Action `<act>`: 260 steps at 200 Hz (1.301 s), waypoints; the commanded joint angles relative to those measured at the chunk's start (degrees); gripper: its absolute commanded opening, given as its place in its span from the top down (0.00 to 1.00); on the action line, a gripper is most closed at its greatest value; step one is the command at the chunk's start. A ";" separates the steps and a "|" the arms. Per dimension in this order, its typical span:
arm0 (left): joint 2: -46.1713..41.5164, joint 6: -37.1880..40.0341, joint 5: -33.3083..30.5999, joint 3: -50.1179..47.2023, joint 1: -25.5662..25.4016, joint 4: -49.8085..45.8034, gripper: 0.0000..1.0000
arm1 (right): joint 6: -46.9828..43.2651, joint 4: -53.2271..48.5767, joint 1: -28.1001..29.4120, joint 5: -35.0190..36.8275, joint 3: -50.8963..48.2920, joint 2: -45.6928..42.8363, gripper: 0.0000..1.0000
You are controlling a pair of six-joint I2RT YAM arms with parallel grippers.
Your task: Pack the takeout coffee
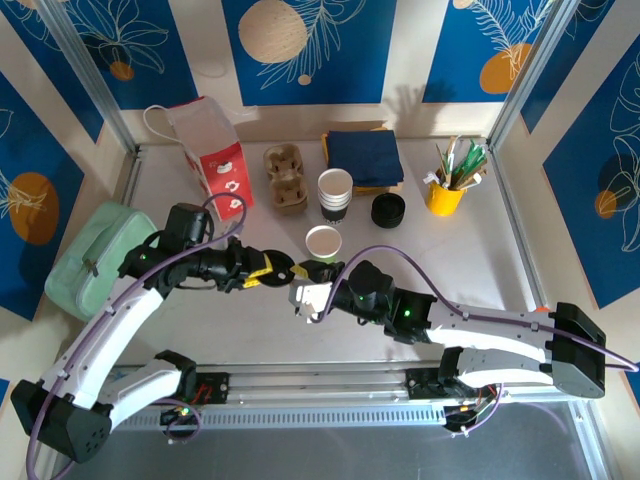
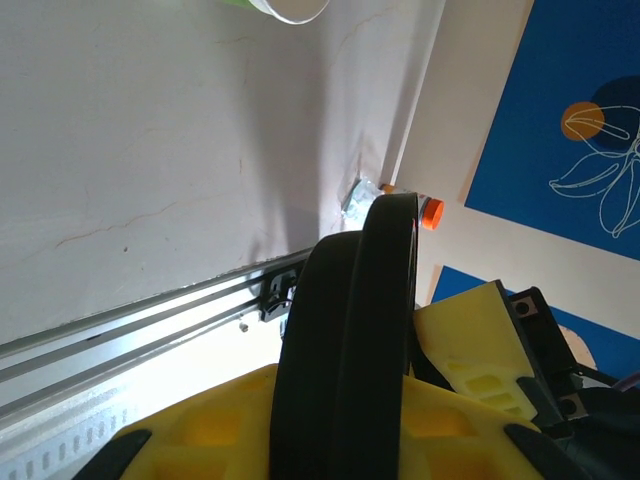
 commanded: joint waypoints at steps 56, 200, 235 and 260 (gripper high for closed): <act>-2.16 -1.28 2.61 -0.06 0.31 2.54 0.61 | 0.44 0.96 0.18 0.55 2.38 -0.54 0.86; -14.65 22.13 -29.42 11.68 0.63 -7.76 0.17 | 38.90 -18.58 -17.78 -23.03 11.58 -5.95 0.98; -14.98 23.64 -29.03 9.08 0.66 -5.67 0.18 | 54.50 -22.58 -27.99 -34.80 15.11 -4.48 0.97; -14.53 24.15 -28.81 8.65 0.66 -4.57 0.18 | 61.88 -25.10 -33.76 -37.96 16.84 -2.87 1.00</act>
